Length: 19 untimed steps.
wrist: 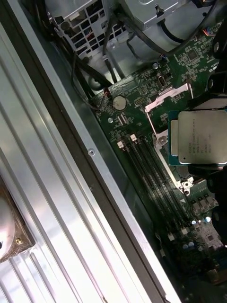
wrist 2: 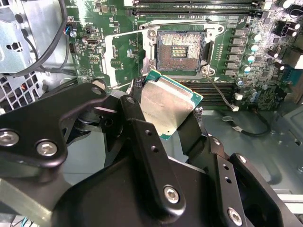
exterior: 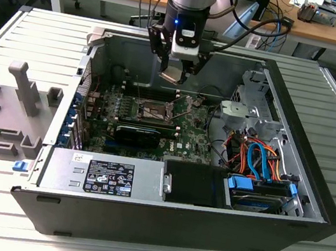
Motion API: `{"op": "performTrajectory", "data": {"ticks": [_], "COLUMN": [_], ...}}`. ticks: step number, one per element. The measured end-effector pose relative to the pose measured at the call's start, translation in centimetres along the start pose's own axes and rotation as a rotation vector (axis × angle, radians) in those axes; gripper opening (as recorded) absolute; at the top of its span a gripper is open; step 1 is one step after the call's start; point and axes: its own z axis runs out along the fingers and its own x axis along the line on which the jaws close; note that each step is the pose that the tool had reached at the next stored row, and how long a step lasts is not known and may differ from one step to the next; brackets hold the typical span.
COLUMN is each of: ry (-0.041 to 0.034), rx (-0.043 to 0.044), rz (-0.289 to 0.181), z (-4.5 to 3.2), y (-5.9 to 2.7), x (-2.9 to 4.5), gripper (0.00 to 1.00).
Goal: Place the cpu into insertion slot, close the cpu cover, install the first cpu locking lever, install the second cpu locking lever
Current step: 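Place the cpu into insertion slot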
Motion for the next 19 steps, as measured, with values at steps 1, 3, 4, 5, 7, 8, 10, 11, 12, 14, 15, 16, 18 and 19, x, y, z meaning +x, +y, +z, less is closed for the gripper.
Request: {"op": "performTrajectory", "data": {"ticks": [1, 3, 4, 5, 7, 8, 10, 11, 12, 14, 15, 16, 18, 19], "ry": [-0.0002, -0.0008, -0.0009, -0.0011, -0.0016, -0.0017, -0.0022, -0.0024, -0.0026, -0.0029, -0.0032, -0.0034, -0.0038, -0.0040], "rx": [-0.0001, -0.0001, -0.0002, -0.0002, -0.0004, -0.0004, -0.0005, -0.0006, -0.0006, -0.0006, -0.0007, -0.0007, -0.0008, -0.0009], "rz": [0.002, 0.009, 0.011, 0.013, 0.018, 0.020, 0.026, 0.028, 0.030, 0.034, 0.038, 0.041, 0.045, 0.048], "z": [0.00, 0.01, 0.01, 0.02, 0.02, 0.03, 0.03, 0.04, 0.04, 0.04, 0.05, 0.05, 0.06, 0.07], "y": [0.00, 0.00, 0.00, 0.00, 0.00, 0.00, 0.00, 0.00, 0.00, 0.00, 0.00, 0.00, -0.01, -0.01], "x": [0.00, 0.00, 0.00, 0.00, 0.00, 0.00, 0.00, 0.00, 0.00, 0.00, 0.00, 0.00, 0.00, 0.00], "gripper": [0.55, 0.55, 0.55, 0.55, 0.55, 0.55, 0.55, 0.55, 0.55, 0.55, 0.55, 0.55, 0.55, 0.55]}}
